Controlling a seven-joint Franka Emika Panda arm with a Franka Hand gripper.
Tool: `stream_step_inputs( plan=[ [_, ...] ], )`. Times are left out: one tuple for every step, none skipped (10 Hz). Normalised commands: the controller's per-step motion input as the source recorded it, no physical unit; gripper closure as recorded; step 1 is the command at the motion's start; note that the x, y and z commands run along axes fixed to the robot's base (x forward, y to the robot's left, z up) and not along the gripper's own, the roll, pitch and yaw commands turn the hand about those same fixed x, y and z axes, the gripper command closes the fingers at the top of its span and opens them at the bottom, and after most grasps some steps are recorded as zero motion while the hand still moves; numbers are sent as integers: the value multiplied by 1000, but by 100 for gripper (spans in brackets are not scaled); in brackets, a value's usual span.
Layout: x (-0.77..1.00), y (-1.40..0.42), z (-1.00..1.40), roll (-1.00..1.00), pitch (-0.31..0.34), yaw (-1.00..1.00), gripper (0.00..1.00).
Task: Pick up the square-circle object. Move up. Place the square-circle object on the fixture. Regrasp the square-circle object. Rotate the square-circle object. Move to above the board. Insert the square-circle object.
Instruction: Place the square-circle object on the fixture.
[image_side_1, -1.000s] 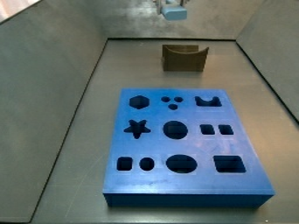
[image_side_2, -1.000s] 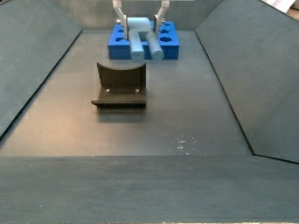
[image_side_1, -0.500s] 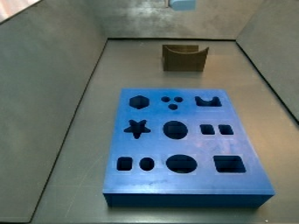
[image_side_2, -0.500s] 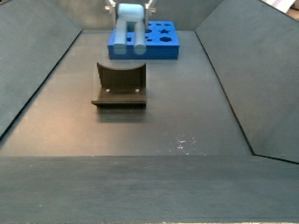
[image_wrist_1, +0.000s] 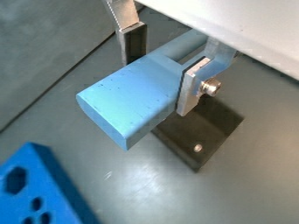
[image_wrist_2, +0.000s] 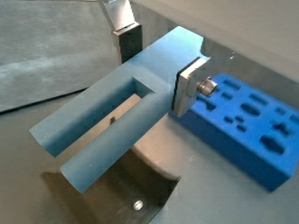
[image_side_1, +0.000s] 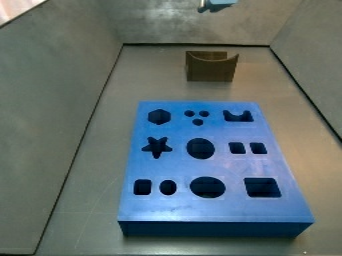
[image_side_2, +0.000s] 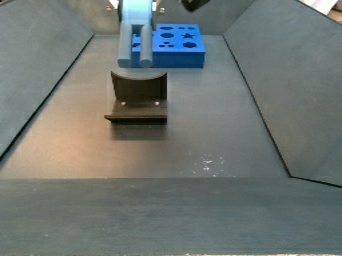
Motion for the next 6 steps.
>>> stream_step_inputs(
  plan=[
    [59,40,4,-1000,85,-113,100],
    [55,38,-5,-890,74,-119,100],
    [66,40,-11,-706,67,-114,100],
    [82,45,-18,-471,62,-104,100],
    [81,42,-13,-301,53,-97,100],
    [129,130,-1000,-1000,173,-53,100]
  ],
)
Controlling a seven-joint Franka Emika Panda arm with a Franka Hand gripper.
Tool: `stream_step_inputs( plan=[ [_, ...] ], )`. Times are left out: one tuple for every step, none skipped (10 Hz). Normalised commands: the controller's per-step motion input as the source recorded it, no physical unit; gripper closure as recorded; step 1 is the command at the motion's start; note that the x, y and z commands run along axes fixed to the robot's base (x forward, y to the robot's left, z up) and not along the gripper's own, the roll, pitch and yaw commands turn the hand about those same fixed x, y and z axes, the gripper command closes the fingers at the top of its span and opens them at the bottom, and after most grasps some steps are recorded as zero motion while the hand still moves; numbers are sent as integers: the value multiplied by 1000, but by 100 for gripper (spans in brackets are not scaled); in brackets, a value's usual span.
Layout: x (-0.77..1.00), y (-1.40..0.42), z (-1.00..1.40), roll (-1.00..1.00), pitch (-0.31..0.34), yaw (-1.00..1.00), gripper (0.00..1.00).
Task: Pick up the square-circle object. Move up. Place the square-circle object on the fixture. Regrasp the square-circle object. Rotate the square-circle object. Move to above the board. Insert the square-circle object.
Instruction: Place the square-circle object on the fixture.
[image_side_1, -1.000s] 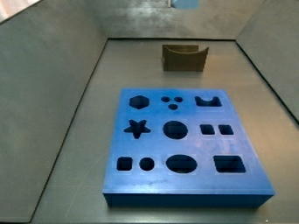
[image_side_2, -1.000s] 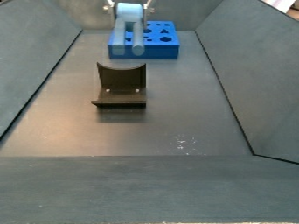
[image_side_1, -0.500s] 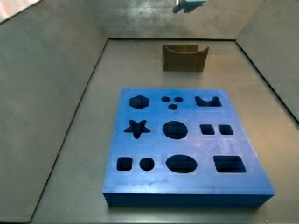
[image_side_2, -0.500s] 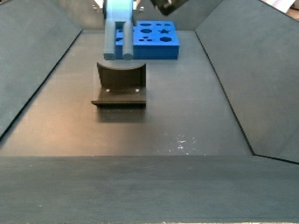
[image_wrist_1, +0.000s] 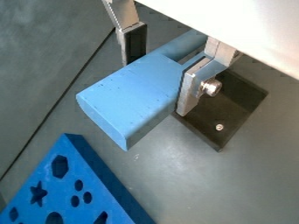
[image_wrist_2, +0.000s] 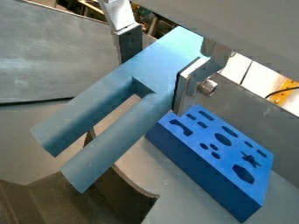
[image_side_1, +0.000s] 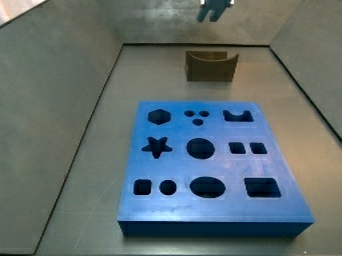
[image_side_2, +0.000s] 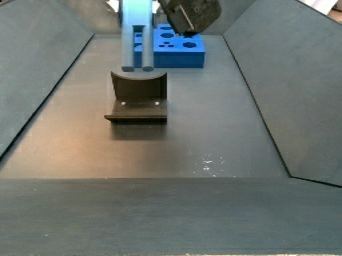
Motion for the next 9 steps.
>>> stream_step_inputs(
  plan=[
    [131,136,-1000,-1000,160,-70,100],
    [142,137,-1000,-1000,188,-104,100],
    [154,134,-1000,-895,191,-130,100],
    [160,138,-1000,-731,160,-151,100],
    [166,141,-1000,-504,114,-177,100],
    [176,142,-1000,-332,83,-185,100],
    [184,131,-1000,-222,54,-180,100],
    [146,104,-760,-176,6,-165,100],
    [114,149,-638,-117,-31,-143,100]
  ],
)
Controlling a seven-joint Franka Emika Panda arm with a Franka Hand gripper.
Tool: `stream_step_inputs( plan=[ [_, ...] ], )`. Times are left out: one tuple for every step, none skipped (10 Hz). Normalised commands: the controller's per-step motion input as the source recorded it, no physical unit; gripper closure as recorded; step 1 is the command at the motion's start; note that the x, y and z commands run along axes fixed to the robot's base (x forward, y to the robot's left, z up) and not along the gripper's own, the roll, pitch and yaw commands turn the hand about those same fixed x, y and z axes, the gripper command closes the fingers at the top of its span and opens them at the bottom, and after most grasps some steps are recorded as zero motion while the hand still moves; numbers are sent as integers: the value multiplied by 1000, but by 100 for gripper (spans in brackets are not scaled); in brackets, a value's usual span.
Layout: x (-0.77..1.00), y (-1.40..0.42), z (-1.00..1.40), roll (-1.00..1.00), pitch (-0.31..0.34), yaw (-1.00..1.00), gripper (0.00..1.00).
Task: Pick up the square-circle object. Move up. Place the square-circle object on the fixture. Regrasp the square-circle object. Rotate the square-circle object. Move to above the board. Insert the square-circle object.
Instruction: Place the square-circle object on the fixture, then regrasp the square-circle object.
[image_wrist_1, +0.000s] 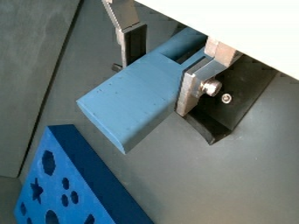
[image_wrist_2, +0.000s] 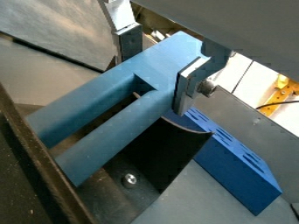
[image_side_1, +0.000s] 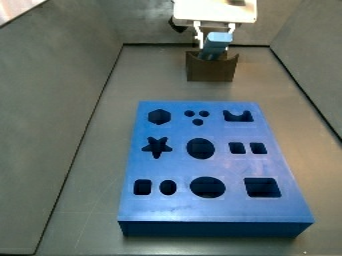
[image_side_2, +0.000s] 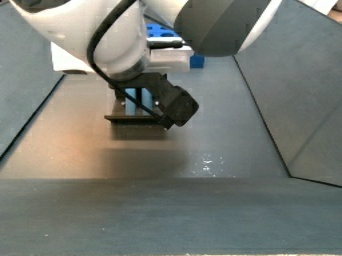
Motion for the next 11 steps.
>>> stream_step_inputs(
  plan=[
    [97,165,-605,-104,-48,-128,100],
    [97,165,-605,-104,-48,-128,100],
    [89,189,-594,-99,-58,-117,100],
    [94,191,-582,-101,-60,-119,100],
    [102,203,-550,-97,-70,-97,100],
    [0,0,0,0,0,0,0],
    [0,0,1000,0,15,-34,0],
    [-3,5,1000,8,14,-31,0],
    [-17,10,1000,23,20,-21,0],
    [-30,8,1000,35,19,-15,0],
    [-38,10,1000,38,19,-12,0]
  ],
)
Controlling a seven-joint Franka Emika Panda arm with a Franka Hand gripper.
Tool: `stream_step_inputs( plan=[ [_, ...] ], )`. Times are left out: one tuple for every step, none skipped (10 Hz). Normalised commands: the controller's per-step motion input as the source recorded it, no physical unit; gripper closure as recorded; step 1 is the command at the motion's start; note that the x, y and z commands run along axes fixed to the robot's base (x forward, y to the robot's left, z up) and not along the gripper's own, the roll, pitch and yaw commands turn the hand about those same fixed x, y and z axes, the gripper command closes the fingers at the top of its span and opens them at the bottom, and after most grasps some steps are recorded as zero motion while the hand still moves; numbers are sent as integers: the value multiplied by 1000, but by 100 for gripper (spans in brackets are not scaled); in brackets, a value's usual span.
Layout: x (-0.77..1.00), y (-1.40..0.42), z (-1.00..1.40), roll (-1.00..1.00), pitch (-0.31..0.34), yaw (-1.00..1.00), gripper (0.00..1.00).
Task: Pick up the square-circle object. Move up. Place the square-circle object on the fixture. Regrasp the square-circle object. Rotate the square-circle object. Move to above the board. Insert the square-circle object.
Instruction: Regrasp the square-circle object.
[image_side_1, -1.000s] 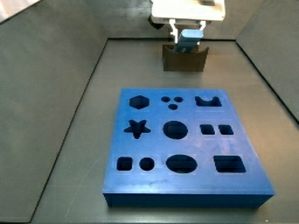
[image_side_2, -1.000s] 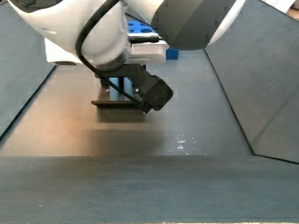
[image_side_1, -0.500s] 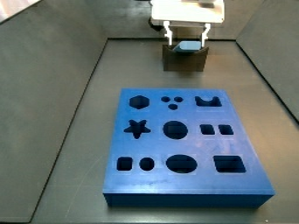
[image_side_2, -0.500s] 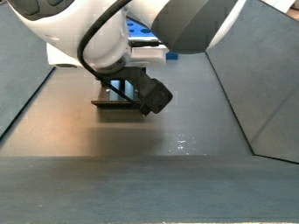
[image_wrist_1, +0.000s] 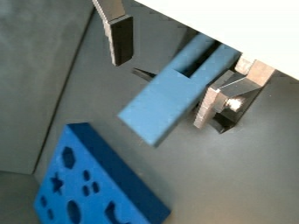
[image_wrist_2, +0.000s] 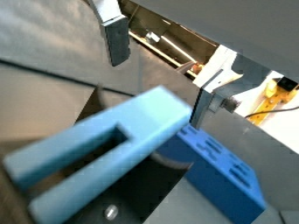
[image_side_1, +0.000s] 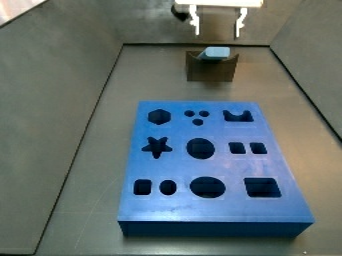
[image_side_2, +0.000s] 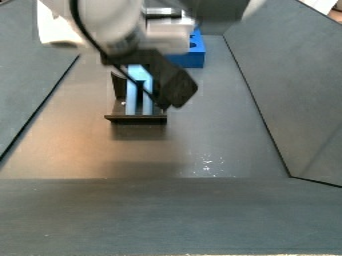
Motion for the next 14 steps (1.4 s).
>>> stream_step_inputs(
  plan=[
    [-41,12,972,37,23,-12,0],
    [-36,14,667,32,28,-11,0],
    [-33,14,478,31,30,-10,0],
    [-34,14,290,31,38,-10,0],
    [-1000,0,0,-53,-8,-76,0],
    [-1000,-1,-35,-71,-48,-81,0],
    [-1000,2,-2,-47,-78,-80,0],
    [-1000,0,4,-21,-96,-60,0],
    [-1000,3,3,6,-111,-33,0],
    [-1000,2,7,25,-122,-12,0],
    [-1000,-1,11,37,-128,1,0],
    [-1000,-6,12,57,-136,23,0],
    [-928,-5,11,70,-140,37,0],
    [-763,-7,13,80,-137,55,0]
  ],
)
